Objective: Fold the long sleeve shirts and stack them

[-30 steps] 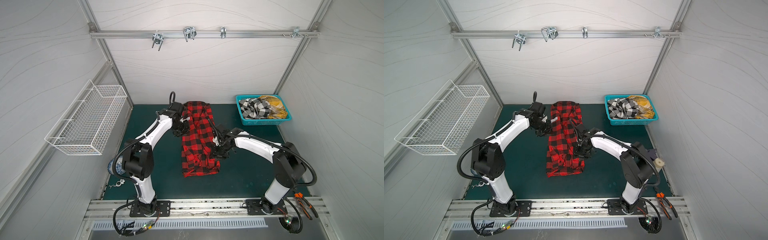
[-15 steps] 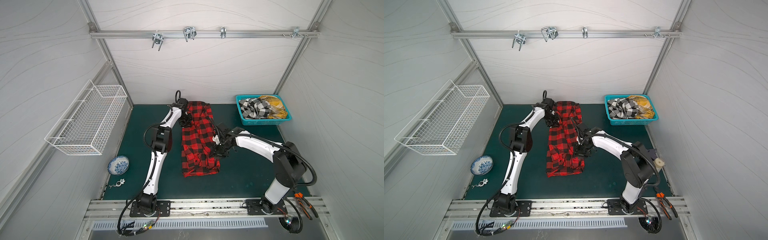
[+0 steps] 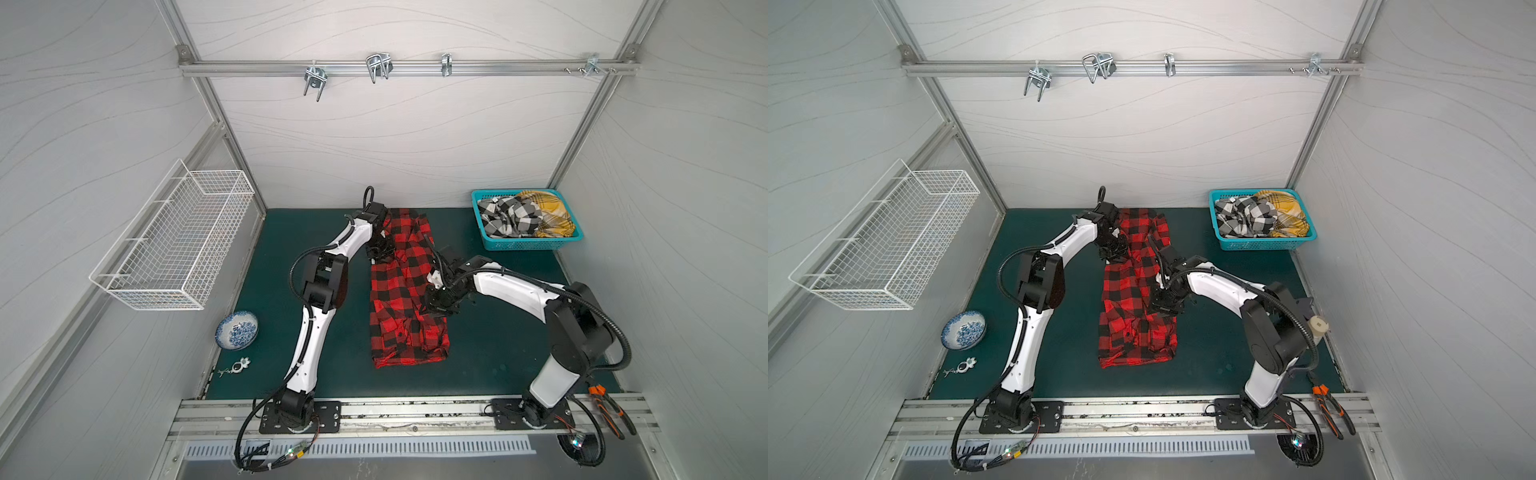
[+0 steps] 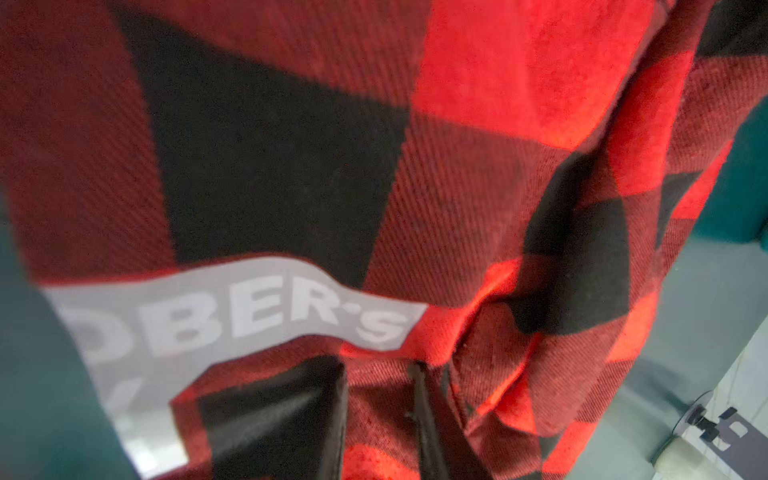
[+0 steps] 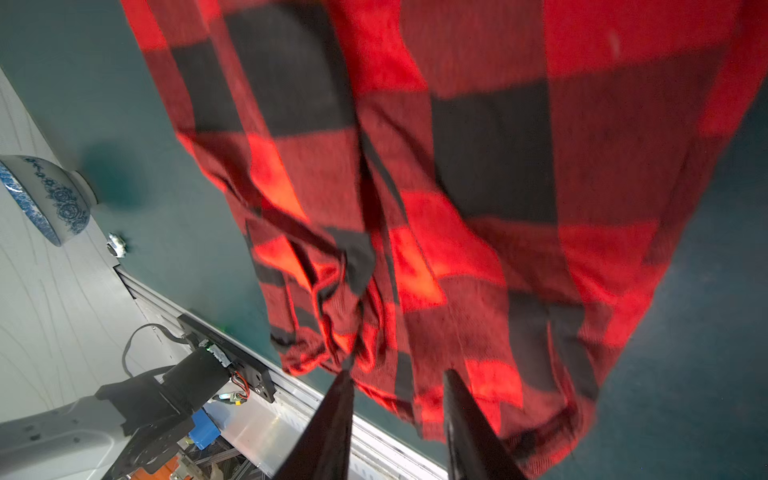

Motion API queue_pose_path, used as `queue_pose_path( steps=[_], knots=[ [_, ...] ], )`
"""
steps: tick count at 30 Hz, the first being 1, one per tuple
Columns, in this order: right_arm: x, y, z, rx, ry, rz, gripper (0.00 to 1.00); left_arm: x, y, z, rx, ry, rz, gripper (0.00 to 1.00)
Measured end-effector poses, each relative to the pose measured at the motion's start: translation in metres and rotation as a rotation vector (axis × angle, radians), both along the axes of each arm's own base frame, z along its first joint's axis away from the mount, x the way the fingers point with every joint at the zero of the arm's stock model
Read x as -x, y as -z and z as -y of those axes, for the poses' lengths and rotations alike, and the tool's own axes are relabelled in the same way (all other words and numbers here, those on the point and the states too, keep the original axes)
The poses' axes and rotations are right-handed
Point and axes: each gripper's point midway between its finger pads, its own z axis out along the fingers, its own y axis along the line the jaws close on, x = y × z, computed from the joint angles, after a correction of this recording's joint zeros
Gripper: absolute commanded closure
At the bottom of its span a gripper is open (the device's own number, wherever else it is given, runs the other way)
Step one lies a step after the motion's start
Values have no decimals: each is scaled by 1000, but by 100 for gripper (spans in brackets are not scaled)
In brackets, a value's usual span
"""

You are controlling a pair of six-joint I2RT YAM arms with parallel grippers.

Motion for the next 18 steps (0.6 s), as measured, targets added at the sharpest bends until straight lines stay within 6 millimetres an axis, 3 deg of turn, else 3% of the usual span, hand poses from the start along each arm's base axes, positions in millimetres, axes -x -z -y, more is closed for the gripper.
queue_pose_path(
  steps=[3, 6, 12, 16, 18],
  knots=[
    [1, 7, 4, 4, 14, -11, 62, 11, -5, 1, -2, 1, -4, 73],
    [-1, 16, 6, 6, 28, -24, 62, 9, -6, 9, 18, 9, 3, 78],
    [-2, 37, 6, 29, 43, -71, 62, 9, 4, 32, 43, 46, -6, 65],
    [-6, 30, 8, 43, 45, -55, 56, 10, -8, 31, 35, 56, 9, 56],
    [-12, 17, 11, 55, 46, -12, 48, 17, -26, 23, 13, 62, 30, 52]
  ],
)
